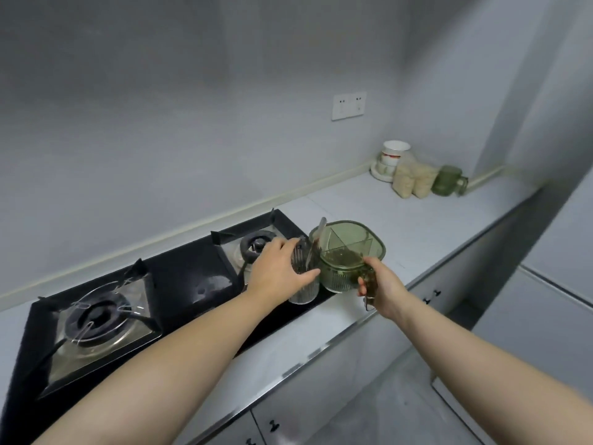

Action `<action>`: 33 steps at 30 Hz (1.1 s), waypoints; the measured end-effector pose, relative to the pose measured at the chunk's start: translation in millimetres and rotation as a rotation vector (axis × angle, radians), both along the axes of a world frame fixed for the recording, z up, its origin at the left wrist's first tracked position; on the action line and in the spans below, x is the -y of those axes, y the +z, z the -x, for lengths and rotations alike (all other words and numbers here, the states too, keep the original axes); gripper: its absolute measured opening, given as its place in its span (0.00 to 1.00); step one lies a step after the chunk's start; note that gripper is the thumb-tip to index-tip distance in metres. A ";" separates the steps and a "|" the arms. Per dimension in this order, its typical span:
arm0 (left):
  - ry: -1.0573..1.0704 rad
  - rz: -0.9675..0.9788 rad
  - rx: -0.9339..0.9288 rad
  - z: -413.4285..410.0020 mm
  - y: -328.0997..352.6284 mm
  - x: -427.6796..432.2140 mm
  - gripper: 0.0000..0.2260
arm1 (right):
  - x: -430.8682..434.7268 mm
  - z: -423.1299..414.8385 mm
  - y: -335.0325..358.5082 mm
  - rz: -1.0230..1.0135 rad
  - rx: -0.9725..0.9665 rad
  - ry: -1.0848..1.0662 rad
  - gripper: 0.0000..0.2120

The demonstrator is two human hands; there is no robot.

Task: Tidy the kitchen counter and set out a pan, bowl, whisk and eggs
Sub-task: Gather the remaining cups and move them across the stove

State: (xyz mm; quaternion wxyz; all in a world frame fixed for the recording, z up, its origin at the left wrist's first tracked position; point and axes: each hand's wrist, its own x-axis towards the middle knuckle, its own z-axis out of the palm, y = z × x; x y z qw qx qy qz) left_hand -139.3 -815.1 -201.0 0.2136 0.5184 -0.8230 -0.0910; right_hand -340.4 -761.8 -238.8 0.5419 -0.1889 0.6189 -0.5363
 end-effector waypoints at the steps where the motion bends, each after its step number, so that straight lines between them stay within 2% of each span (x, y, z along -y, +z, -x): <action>1: -0.022 -0.003 -0.005 17.1 -0.5 12.0 0.35 | 6.7 16.4 -0.5 0.002 -0.007 -0.026 0.12; 12: -0.171 -0.012 -0.052 148.7 7.0 108.4 0.35 | 53.7 131.3 22.9 -0.030 -0.044 -0.221 0.12; 20: -0.173 -0.120 -0.119 207.9 -7.6 143.1 0.34 | 68.7 188.4 11.8 -0.015 -0.011 -0.328 0.13; 33: -0.152 -0.176 -0.096 294.9 -28.3 203.7 0.33 | 119.7 277.4 -10.5 -0.080 0.013 -0.394 0.12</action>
